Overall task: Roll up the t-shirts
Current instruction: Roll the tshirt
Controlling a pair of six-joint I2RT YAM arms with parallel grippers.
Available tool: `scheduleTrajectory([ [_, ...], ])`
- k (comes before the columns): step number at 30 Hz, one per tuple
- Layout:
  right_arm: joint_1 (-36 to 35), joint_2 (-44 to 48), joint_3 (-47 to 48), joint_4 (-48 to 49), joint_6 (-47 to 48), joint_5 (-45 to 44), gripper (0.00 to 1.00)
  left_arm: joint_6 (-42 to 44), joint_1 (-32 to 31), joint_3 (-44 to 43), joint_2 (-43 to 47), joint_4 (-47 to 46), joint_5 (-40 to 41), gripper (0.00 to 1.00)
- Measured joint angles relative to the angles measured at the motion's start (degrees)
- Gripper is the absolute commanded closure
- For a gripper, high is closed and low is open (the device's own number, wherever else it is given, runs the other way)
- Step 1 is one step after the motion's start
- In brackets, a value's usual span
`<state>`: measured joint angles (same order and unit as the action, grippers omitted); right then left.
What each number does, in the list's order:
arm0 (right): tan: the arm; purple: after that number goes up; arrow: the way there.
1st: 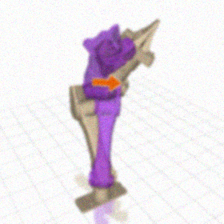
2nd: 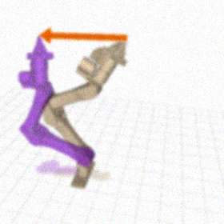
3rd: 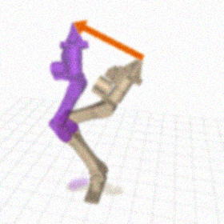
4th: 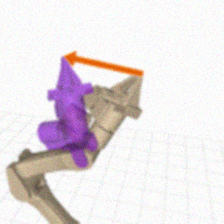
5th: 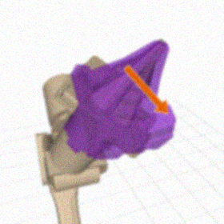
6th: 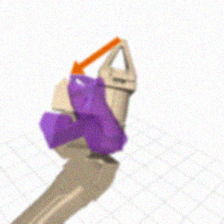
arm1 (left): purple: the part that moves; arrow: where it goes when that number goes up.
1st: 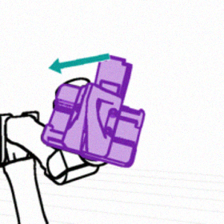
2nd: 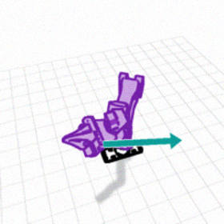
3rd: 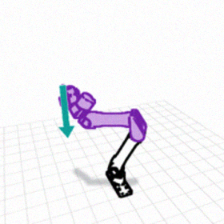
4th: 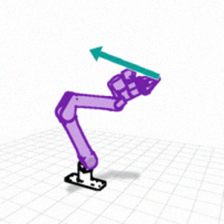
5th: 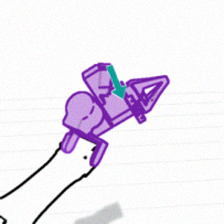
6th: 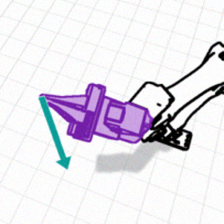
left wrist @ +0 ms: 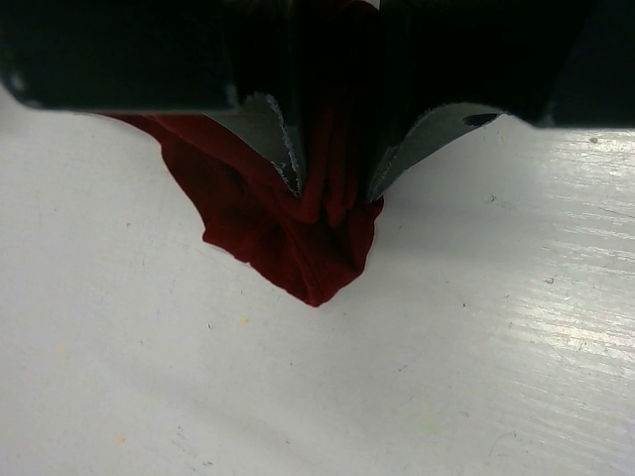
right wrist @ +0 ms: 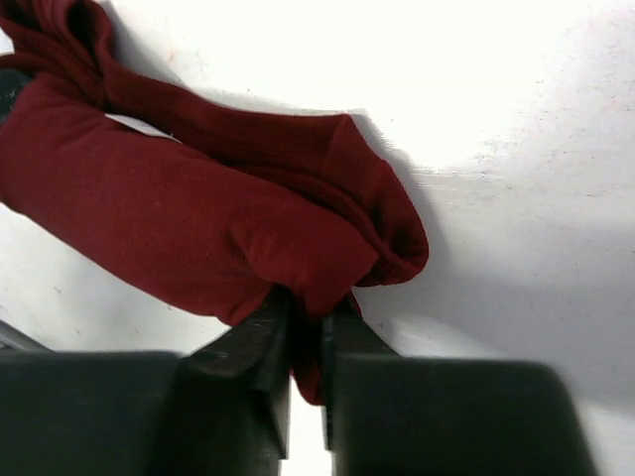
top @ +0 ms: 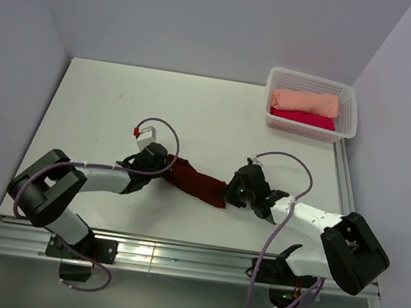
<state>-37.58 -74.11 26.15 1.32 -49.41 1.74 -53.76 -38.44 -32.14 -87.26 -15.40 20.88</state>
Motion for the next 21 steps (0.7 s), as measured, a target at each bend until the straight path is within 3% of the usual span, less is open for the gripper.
scheduleTrajectory([
  [6, 0.07, 1.2, -0.07, -1.18, -0.07, -1.11, 0.96, 0.11, 0.04, -0.55, 0.02, 0.98, -0.02, 0.97],
  [7, 0.07, 1.73, 0.04, -2.01, 0.07, -1.66, 0.96, 0.11, 0.04, -0.81, 0.11, 1.55, -0.04, 0.93],
  [8, 0.07, 2.32, 0.22, -3.13, 0.39, -2.38, 0.96, 0.11, 0.02, -1.09, 0.33, 2.36, -0.13, 0.78],
  [11, 0.07, 3.15, 0.98, -5.57, 1.49, -3.15, 0.98, 0.35, 0.02, -1.2, 2.58, 5.64, -1.49, 0.59],
  [17, 0.09, 3.23, 1.2, -6.51, 3.76, -3.13, 1.0, 3.32, 8.26, 1.77, 8.85, 7.41, -10.45, 0.43],
  [21, 0.09, 2.99, 1.29, -6.38, 4.39, -2.93, 1.0, 4.87, 13.27, 2.56, 9.4, 7.87, -15.65, 0.39],
])
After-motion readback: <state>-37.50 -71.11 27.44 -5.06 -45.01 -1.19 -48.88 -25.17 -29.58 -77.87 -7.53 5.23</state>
